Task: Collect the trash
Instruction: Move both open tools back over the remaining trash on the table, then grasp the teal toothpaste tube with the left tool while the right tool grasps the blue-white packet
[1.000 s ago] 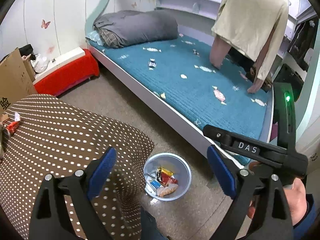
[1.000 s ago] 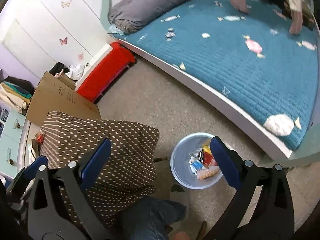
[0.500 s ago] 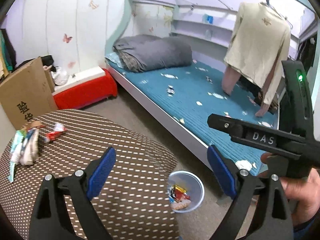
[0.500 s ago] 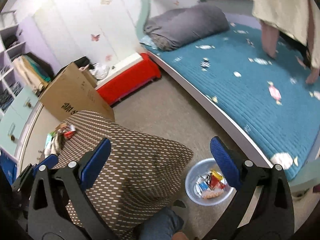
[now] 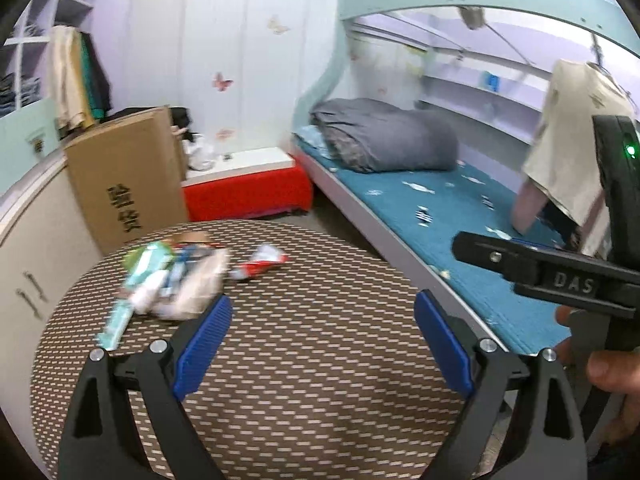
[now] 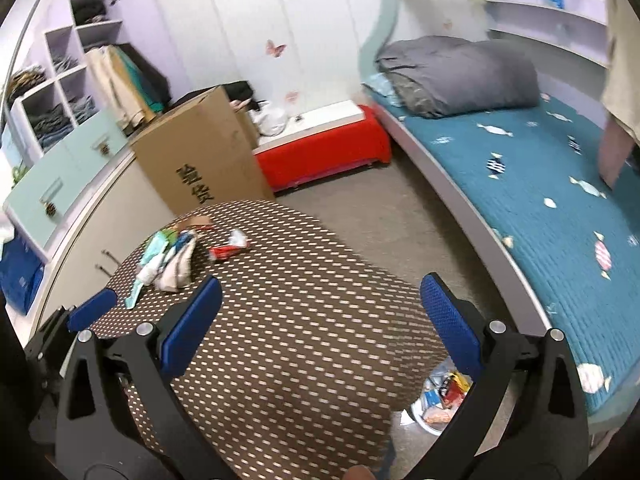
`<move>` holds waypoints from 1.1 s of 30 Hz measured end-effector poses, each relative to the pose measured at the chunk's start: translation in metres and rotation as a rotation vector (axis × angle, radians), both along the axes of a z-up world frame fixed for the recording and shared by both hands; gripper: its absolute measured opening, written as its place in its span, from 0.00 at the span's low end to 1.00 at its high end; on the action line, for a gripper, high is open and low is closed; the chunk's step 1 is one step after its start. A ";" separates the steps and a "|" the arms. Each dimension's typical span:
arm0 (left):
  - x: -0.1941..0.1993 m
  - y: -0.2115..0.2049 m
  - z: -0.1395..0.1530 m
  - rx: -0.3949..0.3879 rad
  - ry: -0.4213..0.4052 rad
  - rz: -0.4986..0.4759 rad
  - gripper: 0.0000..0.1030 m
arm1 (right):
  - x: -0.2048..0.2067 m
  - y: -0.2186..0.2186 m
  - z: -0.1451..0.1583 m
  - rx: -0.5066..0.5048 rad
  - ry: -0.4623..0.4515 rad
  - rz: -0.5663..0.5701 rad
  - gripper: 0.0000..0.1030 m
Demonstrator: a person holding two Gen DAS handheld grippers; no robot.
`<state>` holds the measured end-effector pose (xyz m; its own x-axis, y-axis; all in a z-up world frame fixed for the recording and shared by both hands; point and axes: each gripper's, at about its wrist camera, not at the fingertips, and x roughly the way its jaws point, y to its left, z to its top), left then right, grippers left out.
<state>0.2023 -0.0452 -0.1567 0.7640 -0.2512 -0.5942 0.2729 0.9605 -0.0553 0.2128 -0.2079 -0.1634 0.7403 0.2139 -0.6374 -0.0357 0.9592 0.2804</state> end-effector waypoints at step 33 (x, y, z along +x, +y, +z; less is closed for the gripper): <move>0.136 0.194 -0.101 0.115 0.208 0.159 0.56 | 0.165 0.253 -0.067 -0.223 0.198 0.369 0.30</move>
<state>0.3386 0.1490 -0.2574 0.6470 -0.0599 -0.7601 0.1123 0.9935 0.0173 0.3777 0.0447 -0.2300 0.5001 0.2819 -0.8188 -0.3525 0.9299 0.1049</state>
